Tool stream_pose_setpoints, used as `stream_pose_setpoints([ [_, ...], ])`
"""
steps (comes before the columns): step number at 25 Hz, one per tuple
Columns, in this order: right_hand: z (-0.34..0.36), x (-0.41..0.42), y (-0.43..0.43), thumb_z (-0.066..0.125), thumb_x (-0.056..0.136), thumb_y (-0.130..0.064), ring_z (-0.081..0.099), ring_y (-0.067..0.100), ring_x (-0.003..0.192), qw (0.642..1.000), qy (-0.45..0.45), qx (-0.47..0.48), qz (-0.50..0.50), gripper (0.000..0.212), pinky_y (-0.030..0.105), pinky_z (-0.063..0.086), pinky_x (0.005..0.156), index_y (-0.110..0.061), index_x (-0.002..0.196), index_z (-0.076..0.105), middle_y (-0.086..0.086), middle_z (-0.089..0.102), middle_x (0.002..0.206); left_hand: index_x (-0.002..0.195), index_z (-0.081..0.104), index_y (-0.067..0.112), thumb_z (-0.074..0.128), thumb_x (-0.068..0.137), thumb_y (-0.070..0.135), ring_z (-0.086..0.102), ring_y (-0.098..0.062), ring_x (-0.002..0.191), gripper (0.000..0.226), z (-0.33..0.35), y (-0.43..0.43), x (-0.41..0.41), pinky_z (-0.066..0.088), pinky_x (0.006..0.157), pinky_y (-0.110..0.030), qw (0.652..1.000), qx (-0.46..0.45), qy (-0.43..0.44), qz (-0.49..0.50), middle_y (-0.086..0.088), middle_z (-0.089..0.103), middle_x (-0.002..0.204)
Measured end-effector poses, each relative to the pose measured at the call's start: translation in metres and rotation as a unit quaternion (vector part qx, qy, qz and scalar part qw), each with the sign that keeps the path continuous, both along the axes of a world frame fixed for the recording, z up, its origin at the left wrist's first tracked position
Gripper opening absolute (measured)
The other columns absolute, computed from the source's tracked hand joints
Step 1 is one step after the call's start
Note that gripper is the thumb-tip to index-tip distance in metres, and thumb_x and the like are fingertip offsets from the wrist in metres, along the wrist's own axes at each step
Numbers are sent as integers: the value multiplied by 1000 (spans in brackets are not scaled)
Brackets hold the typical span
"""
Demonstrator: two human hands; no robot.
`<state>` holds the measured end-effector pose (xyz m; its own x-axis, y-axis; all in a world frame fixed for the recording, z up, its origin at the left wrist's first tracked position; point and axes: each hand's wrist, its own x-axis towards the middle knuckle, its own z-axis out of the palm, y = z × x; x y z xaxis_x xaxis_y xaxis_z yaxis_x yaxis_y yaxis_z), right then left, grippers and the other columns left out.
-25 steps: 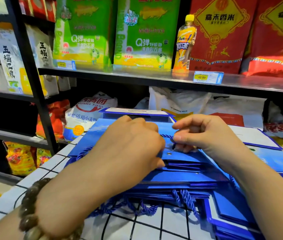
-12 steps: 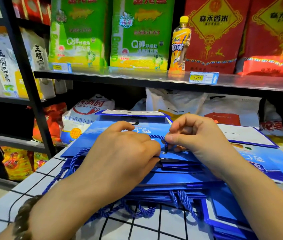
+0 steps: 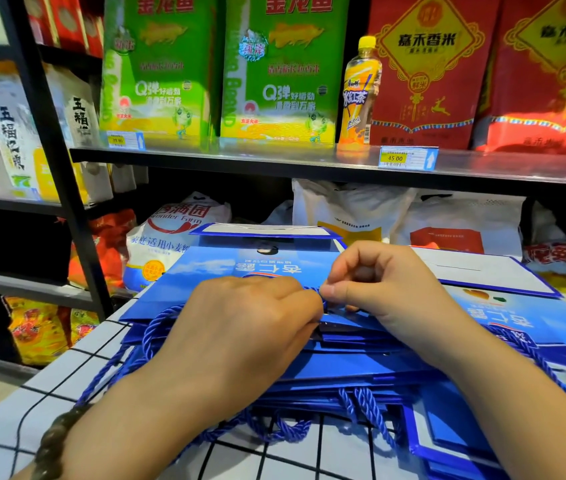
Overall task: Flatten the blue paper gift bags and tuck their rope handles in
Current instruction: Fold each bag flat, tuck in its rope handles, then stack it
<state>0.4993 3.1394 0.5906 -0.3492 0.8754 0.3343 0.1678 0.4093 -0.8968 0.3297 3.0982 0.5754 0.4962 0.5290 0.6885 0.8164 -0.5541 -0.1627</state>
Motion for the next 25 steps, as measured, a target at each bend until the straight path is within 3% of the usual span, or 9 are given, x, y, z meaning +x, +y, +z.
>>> stream_pose_setpoints([
  [4, 0, 2, 1, 65, 79, -3, 65, 14, 70, 996, -83, 35, 5, 20, 24, 52, 73, -22, 74, 68, 0, 71, 71, 76, 58, 22, 45, 80, 18, 51, -21, 47, 15, 0, -1, 2, 38, 33, -29, 1000, 15, -25, 1, 6, 64, 73],
  [8, 6, 9, -2, 56, 78, -10, 64, 4, 86, 991, -104, 13, 79, 24, 12, 47, 78, -29, 81, 71, -15, 72, 84, 72, 67, 23, 46, 68, 13, 54, -24, 43, 24, 1, -2, 3, 37, 32, -24, 999, 3, -9, 53, 2, 70, 94],
  [10, 5, 10, -2, 54, 73, -11, 64, 6, 92, 983, -141, 9, 113, 31, 18, 47, 83, -32, 90, 69, -13, 71, 92, 70, 70, 26, 47, 68, 23, 56, -23, 41, 24, 2, -8, 7, 31, 35, -21, 993, -31, -13, 115, 2, 71, 91],
  [14, -1, 6, 0, 51, 88, -5, 60, -7, 95, 976, -189, 49, 99, 32, 11, 43, 86, -23, 109, 67, -20, 67, 98, 55, 65, 22, 44, 74, 48, 58, -22, 45, 38, 6, -13, 18, 31, 41, -25, 975, -90, -27, 203, 3, 63, 64],
  [16, -2, 5, 0, 49, 88, -13, 59, -8, 95, 974, -196, 63, 99, 30, 9, 42, 86, -19, 112, 66, -22, 65, 97, 56, 61, 23, 55, 76, 52, 59, -23, 55, 35, 7, -6, 21, 31, 47, -28, 964, -89, -15, 248, 3, 59, 65],
  [18, -2, 4, -1, 49, 89, -14, 60, -4, 96, 976, -185, 67, 95, 28, 13, 44, 89, -18, 111, 66, -19, 66, 98, 50, 51, 25, 83, 54, 39, 56, -25, 49, 35, 11, -4, 24, 30, 45, -27, 964, -95, 5, 250, -1, 55, 57],
  [20, -4, 3, -1, 48, 93, -9, 61, 2, 97, 978, -179, 77, 82, 26, 21, 45, 92, -18, 108, 68, -11, 69, 101, 45, 46, 21, 89, 33, 17, 48, -25, 39, 45, 11, -7, 27, 26, 48, -29, 972, -68, 29, 221, -4, 49, 45],
  [22, -4, 3, -1, 47, 93, -8, 61, 5, 96, 976, -186, 87, 69, 27, 22, 45, 91, -18, 107, 68, -6, 70, 102, 49, 50, 15, 87, 35, 11, 47, -25, 41, 39, 6, -7, 24, 23, 57, -34, 977, -43, 52, 202, -4, 48, 46],
  [25, -4, 2, -1, 48, 93, -8, 59, 2, 94, 973, -198, 106, 54, 26, 13, 43, 85, -15, 106, 69, -10, 69, 96, 53, 53, 16, 83, 45, 14, 48, -24, 46, 31, 3, -8, 17, 18, 59, -35, 977, -31, 72, 198, -1, 49, 50],
])
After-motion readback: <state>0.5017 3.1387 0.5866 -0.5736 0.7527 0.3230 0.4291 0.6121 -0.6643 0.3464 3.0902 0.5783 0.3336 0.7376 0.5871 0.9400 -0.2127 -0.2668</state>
